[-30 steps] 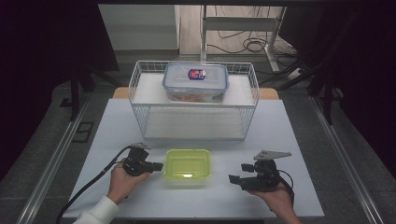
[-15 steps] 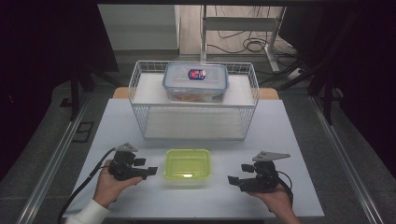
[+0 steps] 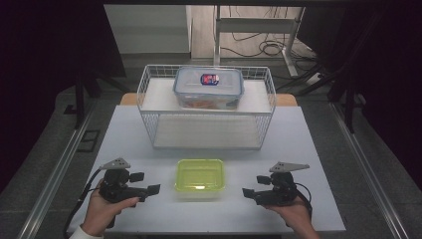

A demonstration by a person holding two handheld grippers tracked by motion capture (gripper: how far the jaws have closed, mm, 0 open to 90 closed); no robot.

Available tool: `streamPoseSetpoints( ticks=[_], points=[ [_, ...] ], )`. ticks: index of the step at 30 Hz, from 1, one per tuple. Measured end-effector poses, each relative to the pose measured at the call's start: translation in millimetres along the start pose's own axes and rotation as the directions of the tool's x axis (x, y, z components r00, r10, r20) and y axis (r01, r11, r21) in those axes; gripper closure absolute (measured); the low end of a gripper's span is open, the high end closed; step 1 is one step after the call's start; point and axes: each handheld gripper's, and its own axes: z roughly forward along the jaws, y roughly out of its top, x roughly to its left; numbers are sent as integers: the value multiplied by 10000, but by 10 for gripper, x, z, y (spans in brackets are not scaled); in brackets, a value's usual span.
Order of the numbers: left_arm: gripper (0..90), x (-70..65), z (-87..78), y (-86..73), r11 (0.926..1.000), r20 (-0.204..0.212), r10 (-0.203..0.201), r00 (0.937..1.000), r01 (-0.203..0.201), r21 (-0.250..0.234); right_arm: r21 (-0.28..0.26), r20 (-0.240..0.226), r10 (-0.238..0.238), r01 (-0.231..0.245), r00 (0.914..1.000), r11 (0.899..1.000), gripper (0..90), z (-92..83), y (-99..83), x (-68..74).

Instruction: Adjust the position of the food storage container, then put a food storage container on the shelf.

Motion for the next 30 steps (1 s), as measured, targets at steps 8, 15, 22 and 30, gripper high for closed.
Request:
streamPoseSetpoints(
  ticks=[8,15,22,30],
  points=[
    [168,39,91,32,9999,367,-87,9993,92,-129,-162,-264,278,-282,9993,9995,197,14,-6,-18],
    [190,59,143,67,9989,776,-300,9965,327,-341,-241,-384,545,-554,9978,9982,203,11,4,-21],
    [218,78,296,92,9973,1168,-669,9909,700,-224,-174,-548,760,-770,9956,9969,221,107,16,1],
    [281,179,493,142,9906,1231,-1370,9829,1367,107,-310,-1012,1192,-1229,9877,9919,299,245,105,-24]
  ],
)
